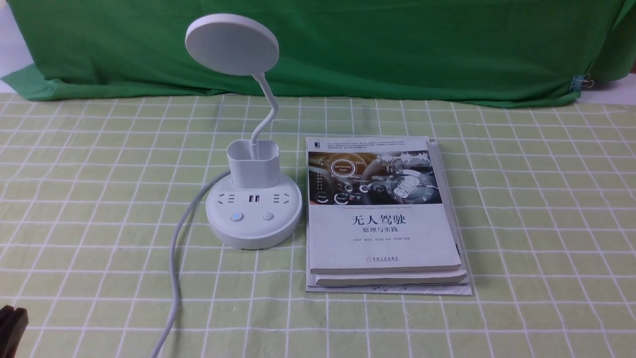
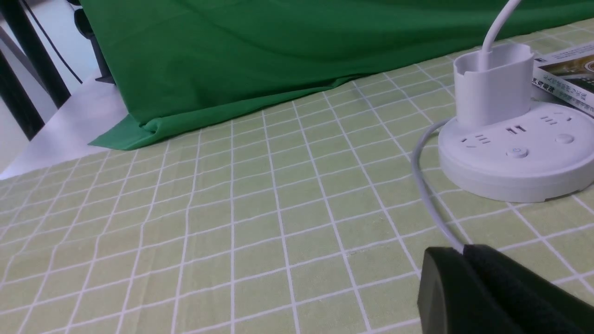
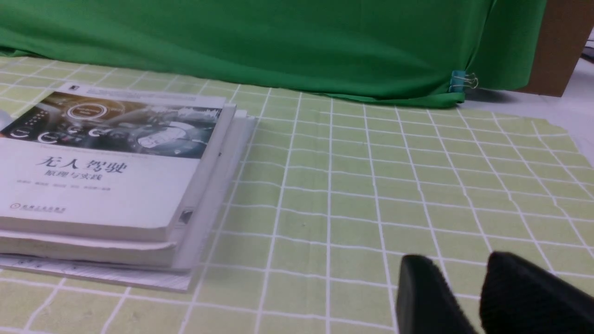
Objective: Turn on the table lamp on the green coffee tablecloth with your hand.
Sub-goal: 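Press the power button on the lamp base to turn the lamp on with the left gripper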
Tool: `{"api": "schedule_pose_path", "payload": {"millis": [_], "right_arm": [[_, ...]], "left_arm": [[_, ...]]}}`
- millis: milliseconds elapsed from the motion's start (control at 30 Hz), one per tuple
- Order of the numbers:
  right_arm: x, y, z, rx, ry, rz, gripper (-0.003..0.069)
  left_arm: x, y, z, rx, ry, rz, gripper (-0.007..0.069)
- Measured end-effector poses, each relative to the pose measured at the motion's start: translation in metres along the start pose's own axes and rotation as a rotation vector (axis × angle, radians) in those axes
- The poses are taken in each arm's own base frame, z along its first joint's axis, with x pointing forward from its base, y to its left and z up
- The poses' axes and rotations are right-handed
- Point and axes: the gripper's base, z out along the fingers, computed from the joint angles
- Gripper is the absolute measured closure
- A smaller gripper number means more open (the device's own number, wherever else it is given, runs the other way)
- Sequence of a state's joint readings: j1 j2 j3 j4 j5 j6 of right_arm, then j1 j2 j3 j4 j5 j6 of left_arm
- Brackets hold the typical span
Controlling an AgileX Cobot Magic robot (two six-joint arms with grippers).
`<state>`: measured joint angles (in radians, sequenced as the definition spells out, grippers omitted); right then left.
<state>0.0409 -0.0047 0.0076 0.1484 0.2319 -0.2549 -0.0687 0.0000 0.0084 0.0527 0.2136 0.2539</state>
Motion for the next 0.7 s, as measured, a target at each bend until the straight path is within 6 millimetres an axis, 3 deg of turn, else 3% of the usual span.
{"api": "schedule_pose_path", "payload": {"millis": [300,500,567,700], "right_arm": [[0.0,0.0,0.0,0.0,0.0,0.0,0.0414],[0.0,0.0,0.0,0.0,0.0,0.0,0.0414],[0.0,0.0,0.0,0.0,0.0,0.0,0.0414],[0.0,0.0,0.0,0.0,0.0,0.0,0.0414]], "left_arm": [[-0.027,0.007,-0.004,-0.072,-0.307,-0.068,0.0606],[-0.05,0.017,-0.017,-0.093,-0.621,-0.353,0.0606],[-0.062,0.022,-0.026,-0.105,-0.752,-0.392,0.0606],[-0.099,0.033,-0.034,-0.09,-0.746,-0.398,0.0606]]}}
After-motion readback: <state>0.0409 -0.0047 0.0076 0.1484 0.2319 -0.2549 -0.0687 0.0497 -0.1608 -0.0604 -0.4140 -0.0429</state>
